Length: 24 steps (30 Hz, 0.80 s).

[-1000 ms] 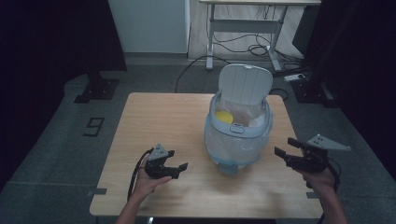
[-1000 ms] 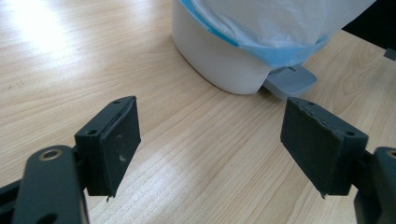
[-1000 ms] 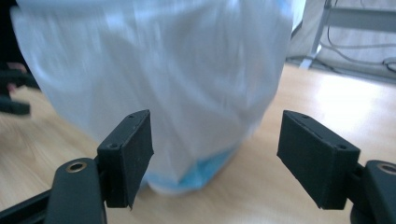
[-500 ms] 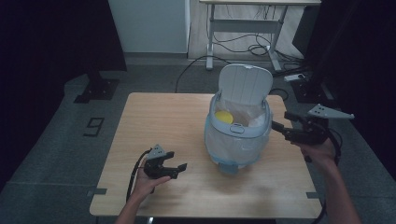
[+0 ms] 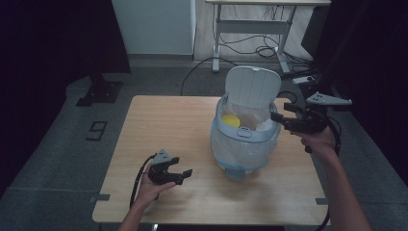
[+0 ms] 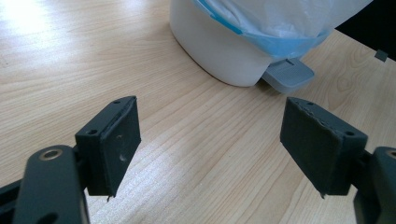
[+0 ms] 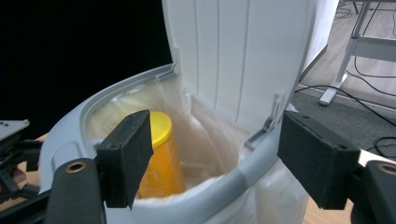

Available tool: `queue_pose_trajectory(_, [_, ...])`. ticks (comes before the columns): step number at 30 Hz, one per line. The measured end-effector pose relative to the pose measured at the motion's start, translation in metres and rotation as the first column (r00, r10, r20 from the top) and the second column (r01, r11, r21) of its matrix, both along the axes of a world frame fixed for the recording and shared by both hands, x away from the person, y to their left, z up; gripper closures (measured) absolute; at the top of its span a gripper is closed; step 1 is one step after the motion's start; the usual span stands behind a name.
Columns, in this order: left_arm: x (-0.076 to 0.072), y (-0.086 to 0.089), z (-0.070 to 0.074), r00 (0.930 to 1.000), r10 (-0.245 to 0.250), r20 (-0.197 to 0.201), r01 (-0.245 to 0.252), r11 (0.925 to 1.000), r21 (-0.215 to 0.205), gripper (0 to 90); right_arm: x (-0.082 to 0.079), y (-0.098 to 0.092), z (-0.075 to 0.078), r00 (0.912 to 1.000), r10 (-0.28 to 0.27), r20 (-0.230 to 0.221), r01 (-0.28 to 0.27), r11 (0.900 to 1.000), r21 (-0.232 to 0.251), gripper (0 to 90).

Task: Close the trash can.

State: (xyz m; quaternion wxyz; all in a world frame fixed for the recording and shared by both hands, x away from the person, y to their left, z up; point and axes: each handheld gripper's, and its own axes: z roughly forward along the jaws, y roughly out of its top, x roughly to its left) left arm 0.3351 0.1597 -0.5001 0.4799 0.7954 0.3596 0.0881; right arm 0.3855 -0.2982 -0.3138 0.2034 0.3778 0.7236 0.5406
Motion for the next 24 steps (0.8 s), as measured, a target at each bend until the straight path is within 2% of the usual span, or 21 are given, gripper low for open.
queue_pose_trajectory(4, [0.001, 0.001, -0.001, 1.0000, 0.003, -0.008, -0.003, 1.0000, 0.004, 20.0, 0.013, -0.001, 0.005, 1.0000, -0.002, -0.008, 0.002, 1.000, 0.012, 25.6])
queue_pose_trajectory(7, [0.002, 0.003, -0.002, 0.9999, 0.008, -0.012, -0.008, 1.0000, 0.005, 20.1, 0.022, -0.001, 0.008, 0.9996, 0.015, -0.022, -0.014, 0.999, 0.048, 25.6])
queue_pose_trajectory(13, [0.003, 0.004, -0.003, 0.9998, 0.011, -0.016, -0.011, 0.9999, 0.007, 20.1, 0.040, 0.001, 0.011, 0.9997, 0.005, -0.024, -0.004, 0.999, 0.035, 25.3])
queue_pose_trajectory(24, [0.004, 0.005, -0.003, 0.9997, 0.013, -0.019, -0.013, 0.9998, 0.016, 20.7, 0.056, 0.008, 0.015, 0.9998, 0.014, -0.013, -0.014, 0.999, 0.046, 24.4])
